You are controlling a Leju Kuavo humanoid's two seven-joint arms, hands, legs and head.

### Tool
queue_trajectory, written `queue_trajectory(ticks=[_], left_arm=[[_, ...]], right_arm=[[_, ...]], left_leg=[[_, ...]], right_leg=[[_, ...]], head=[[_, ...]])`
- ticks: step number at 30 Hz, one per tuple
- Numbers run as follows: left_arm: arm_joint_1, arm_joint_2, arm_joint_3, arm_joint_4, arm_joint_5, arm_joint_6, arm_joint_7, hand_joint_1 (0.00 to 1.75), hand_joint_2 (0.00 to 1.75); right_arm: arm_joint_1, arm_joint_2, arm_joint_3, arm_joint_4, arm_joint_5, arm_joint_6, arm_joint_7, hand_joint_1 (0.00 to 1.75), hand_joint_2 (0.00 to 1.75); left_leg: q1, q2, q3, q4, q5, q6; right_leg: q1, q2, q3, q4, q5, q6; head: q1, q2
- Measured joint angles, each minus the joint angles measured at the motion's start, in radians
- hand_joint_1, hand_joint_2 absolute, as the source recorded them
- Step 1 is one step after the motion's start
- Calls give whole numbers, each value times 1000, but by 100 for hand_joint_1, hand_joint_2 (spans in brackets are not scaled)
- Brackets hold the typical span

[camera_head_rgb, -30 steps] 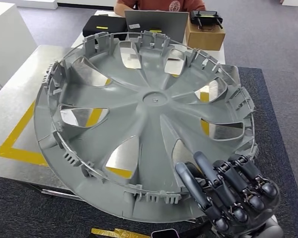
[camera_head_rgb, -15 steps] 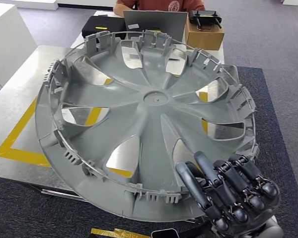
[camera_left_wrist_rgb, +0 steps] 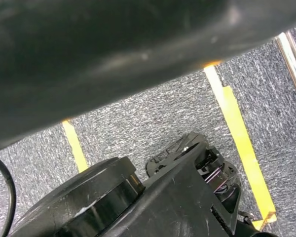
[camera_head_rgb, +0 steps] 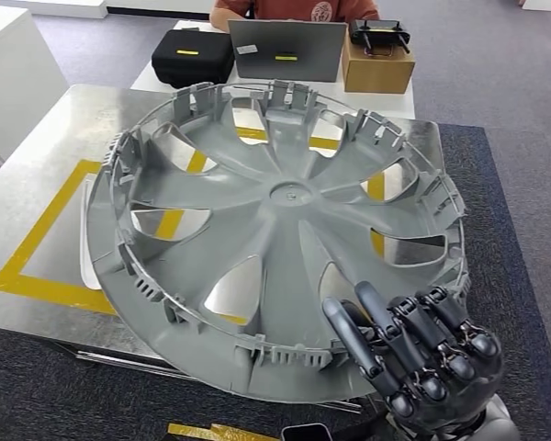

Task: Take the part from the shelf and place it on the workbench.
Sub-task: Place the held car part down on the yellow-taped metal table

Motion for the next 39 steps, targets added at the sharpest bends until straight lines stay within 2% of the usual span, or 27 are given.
queue_trajectory(ticks=[16, 39], left_arm=[[0, 6, 0, 0, 3, -3, -1, 0, 0], [1, 8, 0, 0, 14, -1, -1, 0, 0]], right_arm=[[9, 6, -25, 43, -1, 0, 7, 175, 175], [19, 21, -237, 223, -2, 0, 42, 175, 175]], left_leg=[[0, 0, 0, 0, 0, 0], [0, 0, 0, 0, 0, 0]], right_leg=[[0, 0, 0, 0, 0, 0], [0, 0, 0, 0, 0, 0]], head=[[0, 0], [0, 0]])
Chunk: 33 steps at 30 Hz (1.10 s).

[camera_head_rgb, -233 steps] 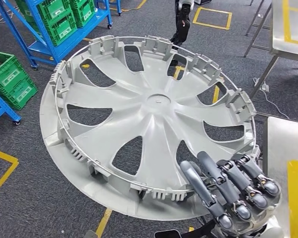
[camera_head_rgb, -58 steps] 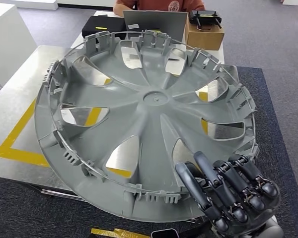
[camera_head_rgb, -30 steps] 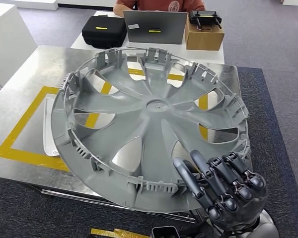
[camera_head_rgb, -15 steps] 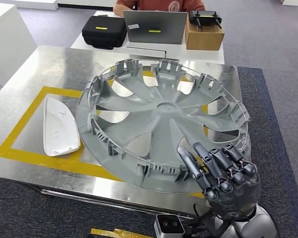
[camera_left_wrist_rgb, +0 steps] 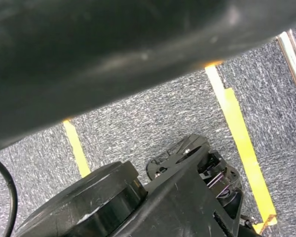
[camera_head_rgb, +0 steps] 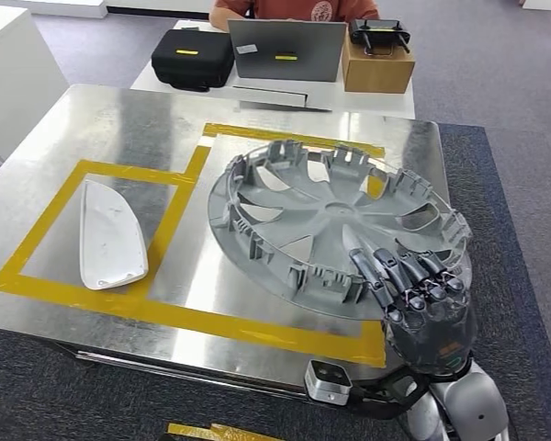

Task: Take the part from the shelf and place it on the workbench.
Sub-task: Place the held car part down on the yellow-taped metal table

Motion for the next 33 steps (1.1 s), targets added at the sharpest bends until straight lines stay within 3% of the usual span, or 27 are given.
queue_trajectory(ticks=[10, 19, 33], left_arm=[[0, 0, 0, 0, 4, 0, 0, 0, 0], [0, 1, -1, 0, 3, 0, 3, 0, 0], [0, 1, -1, 0, 3, 2, 19, 0, 0]], right_arm=[[1, -1, -38, 63, -2, 0, 6, 175, 175], [-5, -1, -99, 147, -2, 0, -64, 175, 175], [-11, -4, -129, 209, -2, 0, -77, 175, 175]], left_leg=[[0, 0, 0, 0, 0, 0], [0, 0, 0, 0, 0, 0], [0, 0, 0, 0, 0, 0]], right_leg=[[0, 0, 0, 0, 0, 0], [0, 0, 0, 0, 0, 0], [0, 0, -1, 0, 0, 0]], head=[[0, 0], [0, 0], [0, 0]])
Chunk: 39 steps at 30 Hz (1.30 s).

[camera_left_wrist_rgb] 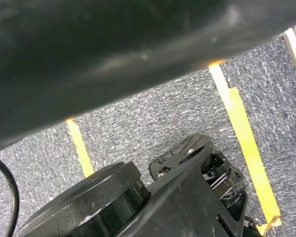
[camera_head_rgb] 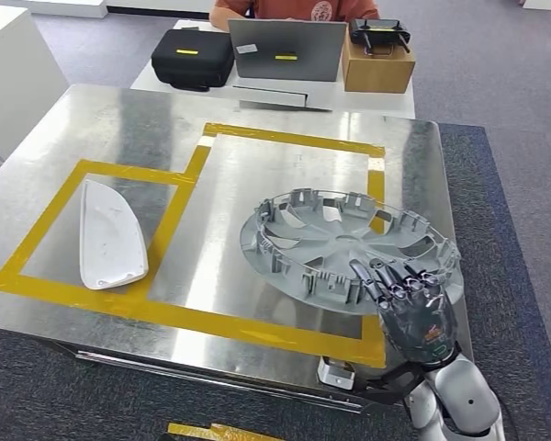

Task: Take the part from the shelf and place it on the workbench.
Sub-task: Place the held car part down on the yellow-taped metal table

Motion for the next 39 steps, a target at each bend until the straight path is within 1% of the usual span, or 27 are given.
queue_trajectory(ticks=[10, 13, 20, 30, 34, 36, 39], left_arm=[[0, 0, 0, 0, -4, 2, 5, 0, 0], [0, 0, -1, 0, -7, 5, 7, 0, 0], [-4, 0, -6, 0, -16, 7, 14, 0, 0], [-6, 0, -24, 1, -3, 15, 17, 0, 0], [-6, 0, -24, 1, -4, 10, 21, 0, 175], [-6, 0, -26, 1, -7, 4, 21, 0, 175], [-6, 1, -30, 1, -9, -2, 21, 0, 44]], right_arm=[[0, -8, 14, 1, 0, 0, -17, 175, 175], [0, -17, 48, 0, 0, 0, -18, 175, 175], [-3, -53, 166, -14, 0, 0, -21, 175, 175], [-2, -68, 182, -9, 0, 0, -22, 175, 175], [-2, -72, 181, -4, 0, -1, -22, 0, 0], [-2, -73, 180, -1, 0, -3, -22, 0, 0], [-2, -73, 179, 2, 0, -5, -22, 0, 0]], left_leg=[[0, 0, 0, 0, 0, 0], [0, 0, 0, 0, 0, 0], [0, 0, 0, 0, 0, 0], [0, 0, 0, 0, 0, 0], [0, 0, 0, 0, 0, 0], [0, 0, 0, 0, 0, 0], [0, 0, 0, 0, 0, 0]], right_leg=[[0, 0, 0, 0, 0, 0], [0, 0, 0, 0, 0, 0], [0, 0, 0, 0, 0, 0], [0, 0, 0, 0, 0, 0], [0, 0, 0, 0, 0, 0], [0, 0, 0, 0, 0, 0], [0, 0, 0, 0, 0, 0]], head=[[0, 0], [0, 0], [0, 0], [0, 0], [0, 0], [0, 0], [0, 0]])
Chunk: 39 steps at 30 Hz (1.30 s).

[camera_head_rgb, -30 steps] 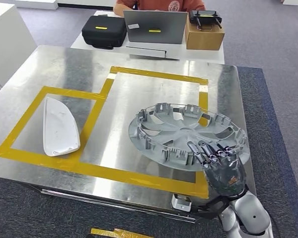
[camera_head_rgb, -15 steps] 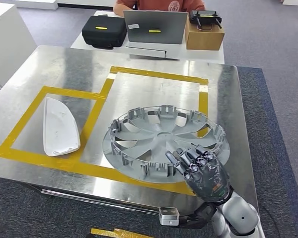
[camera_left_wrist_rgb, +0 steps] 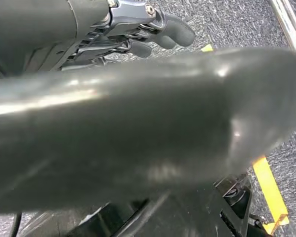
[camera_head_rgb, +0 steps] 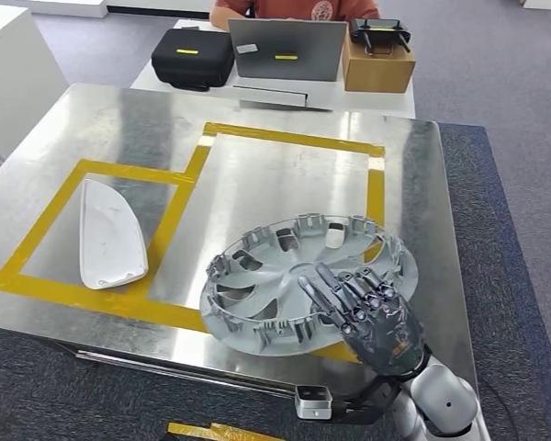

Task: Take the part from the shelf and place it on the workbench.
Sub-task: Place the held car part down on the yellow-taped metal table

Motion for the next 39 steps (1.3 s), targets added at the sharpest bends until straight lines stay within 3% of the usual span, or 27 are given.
queue_trajectory(ticks=[1, 8, 13, 23, 27, 34, 39], left_arm=[[0, 0, -1, 0, 0, -2, 0, 0, 0], [0, 1, -2, 0, 2, -7, 18, 0, 0], [0, 1, -2, 0, 2, -1, 20, 0, 0], [0, 4, -2, 0, 2, 0, 20, 0, 0], [0, 4, -2, 0, 4, 0, 18, 0, 0], [1, 5, -2, 0, 11, -3, 14, 0, 0], [2, 6, -2, 0, 12, -3, 11, 0, 0]], right_arm=[[-1, 0, 0, 1, 0, 0, 0, 0, 0], [-1, 0, -9, 23, -1, 0, 6, 0, 0], [-1, -12, -13, 63, 0, 0, 96, 0, 0], [-2, -18, -16, 108, 0, 0, 134, 0, 0], [-7, -39, -17, 144, 0, 0, 266, 0, 0], [-44, -155, 25, 264, 0, 0, 677, 0, 0], [-62, -220, 49, 333, 0, 0, 795, 0, 0]], left_leg=[[0, 0, 0, 0, 0, 0], [0, 0, 0, 0, 0, 0], [0, 0, 0, 0, 0, 0], [0, 0, 0, 0, 0, 0], [0, 0, 0, 0, 0, 0], [-1, 0, 0, 0, 1, 1], [-1, 0, 0, 0, 1, 1]], right_leg=[[0, 0, 0, 0, 0, 0], [0, 0, 0, 0, 0, 0], [0, 0, 0, 0, 0, 0], [0, 0, 0, 0, 0, 0], [0, 0, 0, 0, 0, 0], [-1, 0, 1, 0, 1, 1], [-1, -1, 1, 0, 1, 1]], head=[[0, 0], [0, 0], [0, 0], [0, 0], [0, 0], [0, 0], [0, 0]])
